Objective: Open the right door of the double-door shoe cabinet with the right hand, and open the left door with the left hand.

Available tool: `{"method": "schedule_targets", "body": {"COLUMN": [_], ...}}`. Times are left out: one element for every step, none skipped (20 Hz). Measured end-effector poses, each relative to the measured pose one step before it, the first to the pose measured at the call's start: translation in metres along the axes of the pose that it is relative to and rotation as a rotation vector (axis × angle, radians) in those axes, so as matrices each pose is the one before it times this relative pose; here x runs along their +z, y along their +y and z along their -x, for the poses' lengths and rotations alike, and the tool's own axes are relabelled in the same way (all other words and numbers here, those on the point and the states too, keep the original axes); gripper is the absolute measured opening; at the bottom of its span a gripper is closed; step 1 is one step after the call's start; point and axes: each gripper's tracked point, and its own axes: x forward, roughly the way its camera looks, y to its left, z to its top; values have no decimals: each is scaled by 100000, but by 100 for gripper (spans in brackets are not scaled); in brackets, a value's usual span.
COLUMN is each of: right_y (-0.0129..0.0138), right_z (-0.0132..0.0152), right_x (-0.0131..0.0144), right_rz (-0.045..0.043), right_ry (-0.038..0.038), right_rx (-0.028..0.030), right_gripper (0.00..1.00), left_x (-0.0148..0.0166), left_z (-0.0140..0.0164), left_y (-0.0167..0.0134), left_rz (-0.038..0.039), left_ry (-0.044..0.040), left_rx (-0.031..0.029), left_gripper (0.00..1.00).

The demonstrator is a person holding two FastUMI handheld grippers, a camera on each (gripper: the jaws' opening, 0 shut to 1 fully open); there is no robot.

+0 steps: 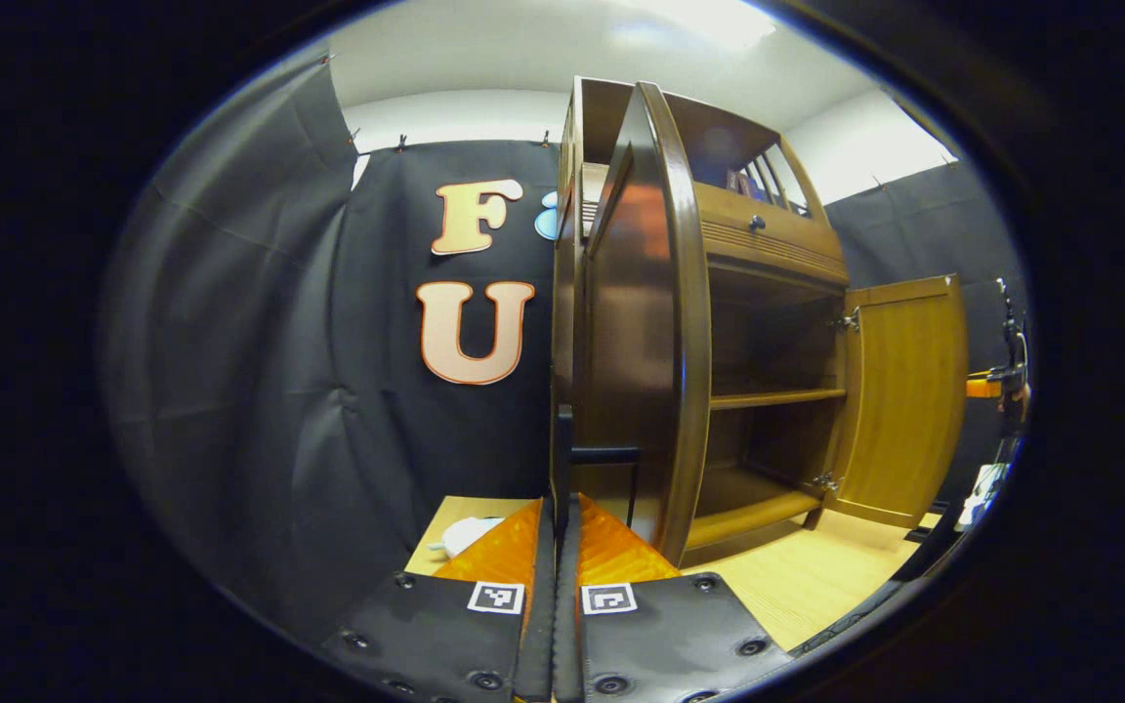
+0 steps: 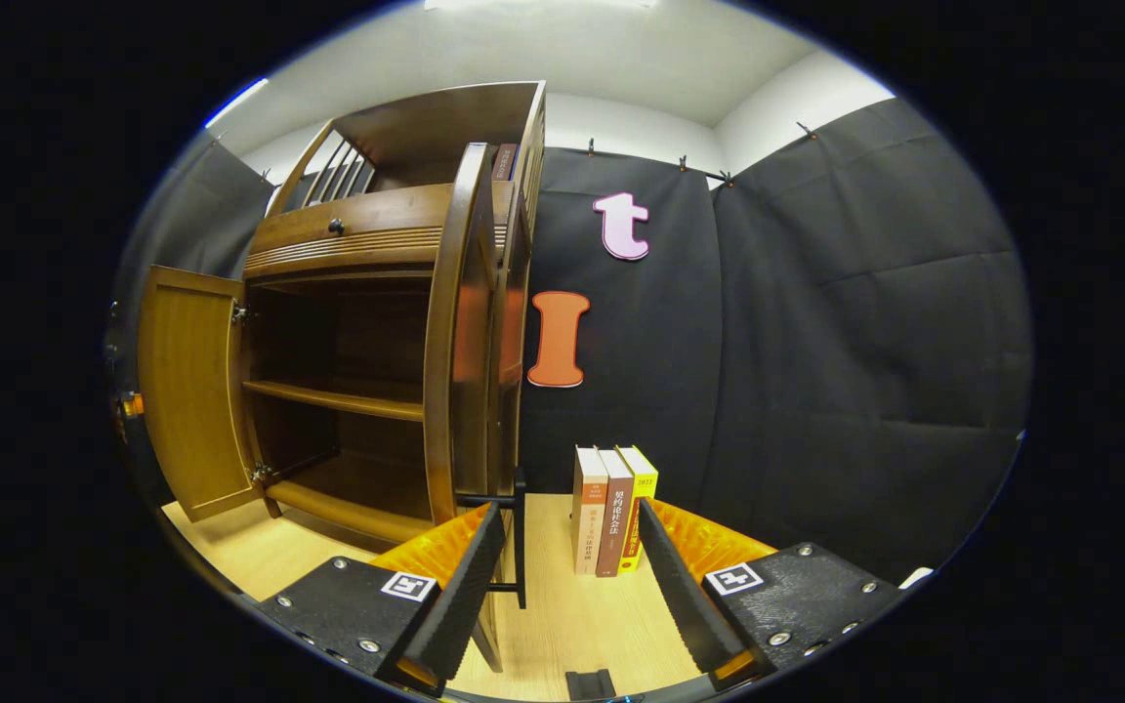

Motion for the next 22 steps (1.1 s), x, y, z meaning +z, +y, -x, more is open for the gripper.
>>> {"method": "schedule_targets", "body": {"right_y": [62,-53,-94,-249,52,-107,2,57,-44,-213,-178,-170,-110,-360,-159,-18,-41,-55,-206,-242,127,385], "right_z": [-42,-163,-110,-36,-117,-154,-4,-37,121,-126,11,-24,85,139,118,127,154,-45,-129,-273,-106,65], "right_x": [97,-12,-91,133,388,439,134,-139,-38,91,170,83,83,106,291,134,-4,-106,-29,-41,-385,-333], "right_rz": [-883,-788,-419,-220,-330,-126,-200,-312,-123,54,7,49,504,-218,-819,-1060,-648,562,1665,789,-497,-692], "right_ry": [8,517,1141,773,-836,-1123,-373,247,191,-246,-238,-449,-57,-463,-1096,-231,350,325,-567,-677,208,-60], "right_rx": [254,383,-68,-545,150,-485,-289,232,138,-358,-247,-252,-167,-1420,-345,-346,190,268,-359,-484,-130,693], "right_gripper": [85,85,85,85,91,85,92,85,85,87,83,79,85,85,85,86,86,86,86,86,86,86], "left_x": [105,135,53,-44,-124,-172,-255,-340,-221,-3,245,330,476,506,704,746,869,48,14,142,194,-285], "left_z": [10,82,-1,90,258,250,400,613,529,871,1087,1156,1144,960,868,266,-164,-878,-923,-1425,-1279,-1034], "left_y": [182,298,96,185,45,-5,-106,-355,82,214,127,-172,-1040,-1867,-2236,-1958,-1868,-1723,-1353,-1214,-683,-44], "left_rz": [2438,1465,1523,2266,1709,-1203,-2895,-2083,-2033,-1479,-1477,165,3111,3006,1281,-855,-1179,-527,1331,3167,3233,3482], "left_ry": [-951,-1181,-1440,-678,34,244,1210,1808,2348,1766,203,-874,-1241,-1578,-1240,-2237,-1046,494,-140,-457,-1070,-1184], "left_rx": [-2981,-2057,-2111,-88,-176,614,840,265,1154,2227,2816,1933,96,-484,-87,1078,1500,1509,1918,3241,5010,4995], "left_gripper": [8,10,15,18,16,17,17,17,17,17,17,17,14,8,2,10,0,18,1,10,10,11]}}
